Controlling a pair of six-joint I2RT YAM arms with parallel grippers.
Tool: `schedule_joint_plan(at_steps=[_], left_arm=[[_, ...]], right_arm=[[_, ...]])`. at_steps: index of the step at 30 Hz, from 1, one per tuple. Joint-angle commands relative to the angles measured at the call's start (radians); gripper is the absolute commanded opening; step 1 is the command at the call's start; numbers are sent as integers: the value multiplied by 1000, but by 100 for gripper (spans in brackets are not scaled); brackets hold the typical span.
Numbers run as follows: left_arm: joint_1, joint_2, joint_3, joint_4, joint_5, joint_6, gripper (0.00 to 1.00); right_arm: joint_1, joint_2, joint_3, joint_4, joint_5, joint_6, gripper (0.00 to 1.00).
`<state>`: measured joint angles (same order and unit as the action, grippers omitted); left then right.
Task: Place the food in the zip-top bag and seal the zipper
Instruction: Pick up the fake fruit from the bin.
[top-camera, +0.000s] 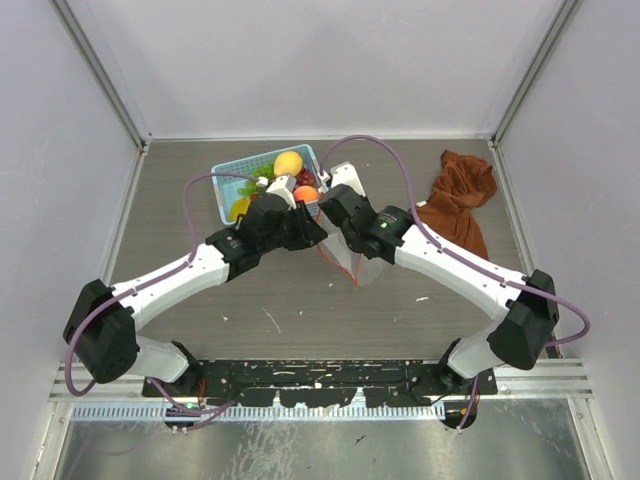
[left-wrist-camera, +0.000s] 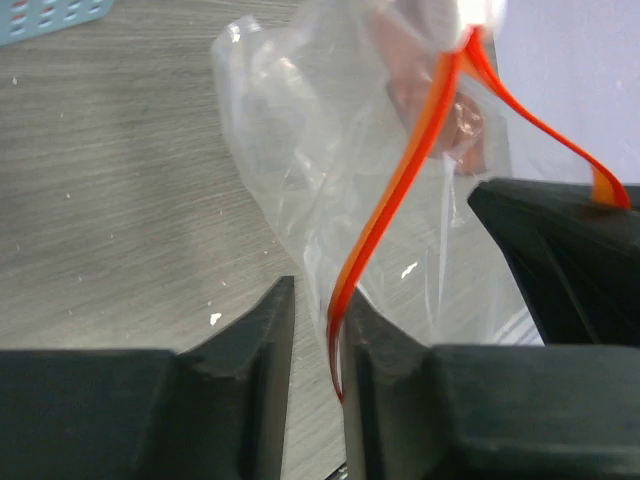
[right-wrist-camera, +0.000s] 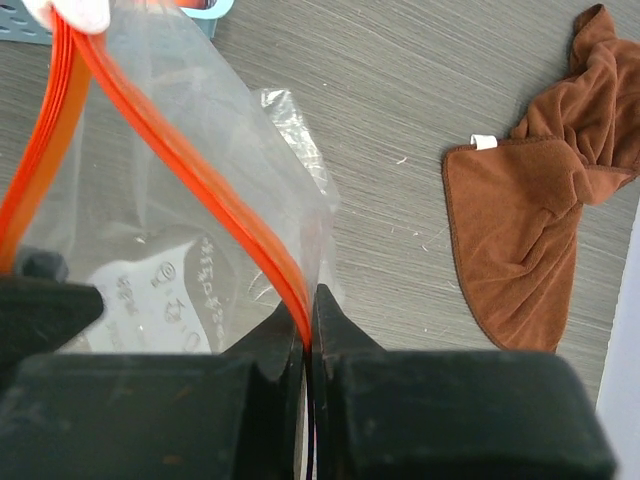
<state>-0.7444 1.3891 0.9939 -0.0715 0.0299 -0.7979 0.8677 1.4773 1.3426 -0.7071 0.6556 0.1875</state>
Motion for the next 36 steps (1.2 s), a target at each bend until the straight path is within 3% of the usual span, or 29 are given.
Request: schedule_joint_plan(at_steps=[1, 4, 13, 19, 21, 26, 28, 36], left_arm=[[0, -69, -14, -2, -83, 4, 16], [-1, -80, -27, 5, -92, -24, 0], [-18, -89, -44, 21, -139, -87, 0], [-20, -104, -59, 22, -169, -97, 0], [-20, -105, -61, 21, -167, -96, 0], [-20, -103, -63, 5, -162, -80, 0], [-21, -102, -65, -7, -156, -67, 0], [-21, -62, -51, -96, -112, 15, 0]], right_arm=[[6, -76, 41, -25, -14, 23, 10], [18, -86, 54, -60, -30, 45, 14], [105, -86, 74, -117, -34, 123, 38], [154, -83, 63, -139, 6, 157, 41], [156, -87, 52, -145, 28, 160, 39], [157, -100, 48, -170, 126, 157, 9], [155, -109, 41, -171, 184, 152, 1], [98, -144, -10, -114, 388, 138, 0]])
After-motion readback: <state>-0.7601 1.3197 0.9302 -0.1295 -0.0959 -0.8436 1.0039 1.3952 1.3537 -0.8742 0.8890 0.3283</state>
